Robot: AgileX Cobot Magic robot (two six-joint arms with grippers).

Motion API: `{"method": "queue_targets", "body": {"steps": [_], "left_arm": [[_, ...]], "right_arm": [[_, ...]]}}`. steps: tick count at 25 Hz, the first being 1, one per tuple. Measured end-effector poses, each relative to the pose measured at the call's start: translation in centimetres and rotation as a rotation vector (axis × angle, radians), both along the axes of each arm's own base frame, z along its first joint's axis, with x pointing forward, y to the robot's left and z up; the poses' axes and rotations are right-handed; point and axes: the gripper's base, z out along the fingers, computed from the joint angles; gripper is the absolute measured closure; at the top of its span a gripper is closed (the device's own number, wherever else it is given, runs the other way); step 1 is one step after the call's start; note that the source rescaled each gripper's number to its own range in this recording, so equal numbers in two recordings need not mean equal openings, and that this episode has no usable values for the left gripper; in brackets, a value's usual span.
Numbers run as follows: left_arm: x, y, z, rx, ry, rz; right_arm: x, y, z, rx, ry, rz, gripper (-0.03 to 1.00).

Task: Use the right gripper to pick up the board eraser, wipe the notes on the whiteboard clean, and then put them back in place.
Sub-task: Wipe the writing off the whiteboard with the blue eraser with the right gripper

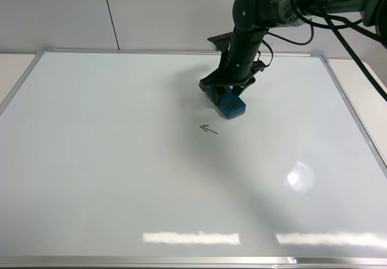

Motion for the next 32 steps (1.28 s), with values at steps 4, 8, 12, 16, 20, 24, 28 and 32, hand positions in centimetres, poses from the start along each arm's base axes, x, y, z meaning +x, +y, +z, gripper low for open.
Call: {"method": "queue_targets", "body": {"steps": [4,8,12,16,20,24,28,32], "left_arm": [[0.0,0.0,0.0,0.0,0.0,0.0],[0.0,0.0,0.0,0.0,0.0,0.0],[0.0,0.0,0.0,0.0,0.0,0.0],[0.0,0.0,0.0,0.0,0.0,0.0],[0.0,0.0,0.0,0.0,0.0,0.0],[0.0,0.0,0.0,0.0,0.0,0.0],[0.0,0.0,0.0,0.0,0.0,0.0],[0.0,0.0,0.0,0.0,0.0,0.0]], "right_arm": [[-0.8,1.0,0.0,-0.008,0.029,0.053,0.95],[-2.6,3.5,0.0,-0.019,0.047,0.123,0.95],[-4.9,6.7,-0.1,-0.027,0.055,0.21,0.95],[-7.4,9.7,-0.1,-0.03,0.058,0.297,0.95],[-8.3,10.6,-0.2,-0.029,0.062,0.32,0.95],[-8.4,10.5,-0.2,-0.035,0.078,0.319,0.95],[-8.6,10.3,-0.1,-0.042,0.081,0.305,0.95],[-9.3,9.5,-0.3,-0.05,0.05,0.283,0.95]]}}
